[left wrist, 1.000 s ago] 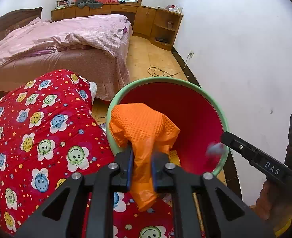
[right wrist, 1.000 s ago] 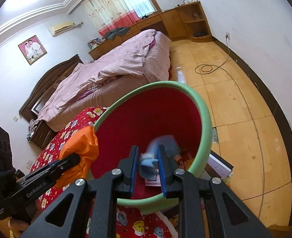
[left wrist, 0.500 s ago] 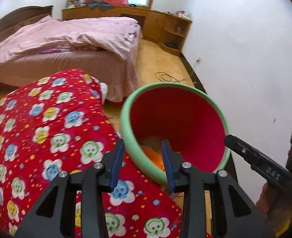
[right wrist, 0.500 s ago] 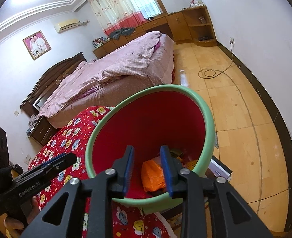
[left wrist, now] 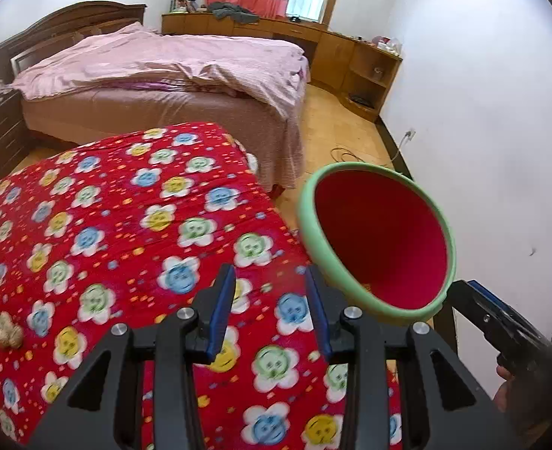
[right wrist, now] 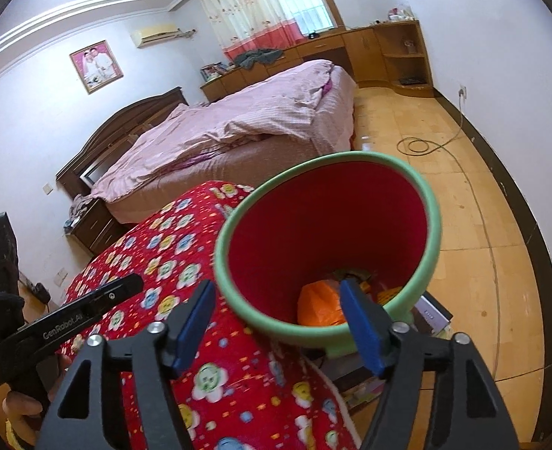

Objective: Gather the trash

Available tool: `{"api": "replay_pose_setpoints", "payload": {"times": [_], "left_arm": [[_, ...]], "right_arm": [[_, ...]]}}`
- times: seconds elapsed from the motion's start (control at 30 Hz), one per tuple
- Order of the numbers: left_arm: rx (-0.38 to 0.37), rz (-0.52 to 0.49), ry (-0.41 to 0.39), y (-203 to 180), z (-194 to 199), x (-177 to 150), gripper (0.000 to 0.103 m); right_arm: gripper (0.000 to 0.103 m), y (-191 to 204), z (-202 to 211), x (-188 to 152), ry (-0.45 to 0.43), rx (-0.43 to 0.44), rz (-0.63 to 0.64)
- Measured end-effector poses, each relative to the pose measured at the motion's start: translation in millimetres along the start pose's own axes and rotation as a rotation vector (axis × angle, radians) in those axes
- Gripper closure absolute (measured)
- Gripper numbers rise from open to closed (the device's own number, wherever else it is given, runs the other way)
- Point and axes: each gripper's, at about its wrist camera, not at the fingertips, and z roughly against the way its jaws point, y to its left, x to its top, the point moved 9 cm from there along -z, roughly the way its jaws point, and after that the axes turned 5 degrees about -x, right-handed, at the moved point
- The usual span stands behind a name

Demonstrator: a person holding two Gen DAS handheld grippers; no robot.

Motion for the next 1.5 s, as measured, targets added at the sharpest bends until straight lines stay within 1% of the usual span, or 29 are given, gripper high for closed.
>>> {"api": "replay_pose_setpoints", "payload": {"times": [0.07,0.13,0.23,0.43,0.53,0.67,0.9,0.97,1.17,1.5], "left_arm": [[0.011,0.01,0.007,8,6,-4,0.062],[0.027,0.023,0.007,18,15,-8,0.056],[0.058,0.034,-0.01,34,29,-9,0.053],[0.112,0.055,-0.048,68,59,-12,0.052],[0.142,0.068,-0.074,85,74,-14,0.051],[0.189,0.092,-0.104,102,93,-25,0.05],[0.268,0.111,-0.131,126,113,-45,0.05],[0.291,0.117,-0.14,132,118,-50,0.05],[0.312,0.144,-0.151,144,127,-63,0.05],[0.351,0.154,-0.187,153,138,-65,0.05]], "right_arm": [[0.025,9,4,-3,-0.003,-0.002,0.012],[0.023,19,8,-8,-0.007,-0.001,0.023],[0.017,33,15,-13,-0.015,0.008,0.039],[0.009,65,30,-26,-0.045,0.024,0.075],[0.008,82,35,-32,-0.05,0.04,0.099],[0.004,103,41,-43,-0.07,0.06,0.137],[0.003,130,48,-60,-0.081,0.075,0.195],[0.001,133,51,-63,-0.087,0.079,0.201],[0.0,143,61,-72,-0.126,0.077,0.222],[0.0,153,63,-78,-0.128,0.085,0.24]]}}
